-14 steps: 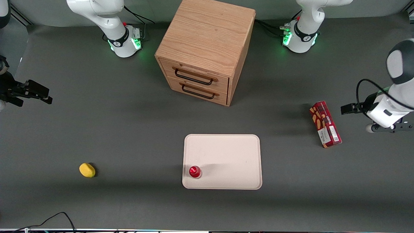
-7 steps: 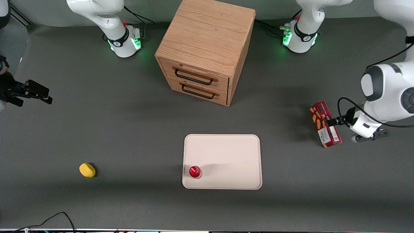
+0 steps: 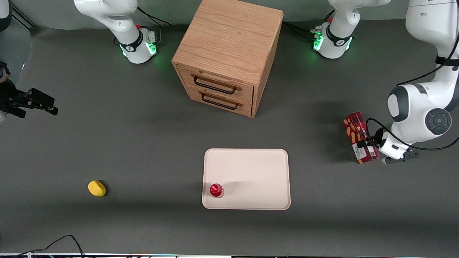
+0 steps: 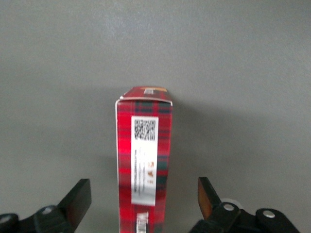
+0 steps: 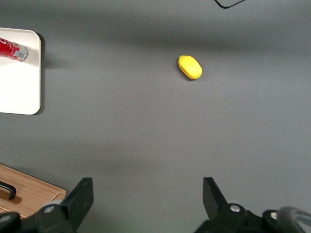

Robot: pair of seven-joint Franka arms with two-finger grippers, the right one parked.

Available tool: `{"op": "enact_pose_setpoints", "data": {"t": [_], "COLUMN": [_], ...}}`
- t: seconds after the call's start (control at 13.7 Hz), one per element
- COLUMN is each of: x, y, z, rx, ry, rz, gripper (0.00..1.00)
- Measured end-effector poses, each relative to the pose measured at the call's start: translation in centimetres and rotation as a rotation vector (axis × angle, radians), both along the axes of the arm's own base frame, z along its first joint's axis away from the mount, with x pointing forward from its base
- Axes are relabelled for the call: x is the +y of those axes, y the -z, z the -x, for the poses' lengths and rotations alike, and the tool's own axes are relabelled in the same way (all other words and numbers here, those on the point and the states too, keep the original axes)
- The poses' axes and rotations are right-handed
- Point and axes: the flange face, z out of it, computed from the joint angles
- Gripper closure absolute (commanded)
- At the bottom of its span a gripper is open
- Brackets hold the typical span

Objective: Place red cookie box on tray
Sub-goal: 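Close the left gripper around the cookie box's middle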

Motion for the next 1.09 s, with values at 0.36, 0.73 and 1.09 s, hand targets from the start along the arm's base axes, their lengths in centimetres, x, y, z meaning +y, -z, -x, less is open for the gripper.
{"op": "enact_pose_setpoints", "data": {"t": [0.36,0.73,1.09], "x": [0.0,-0.1,-1.2], "y": [2.8,3.1,1.3], "z": [1.0,1.3,1.8], "rx": [-0.012,-0.015,0.029], "ry": [-0.009,-0.026,-0.016], "rz": [0.000,0.015,0.036], "gripper": [0.68,1.00,1.00]}}
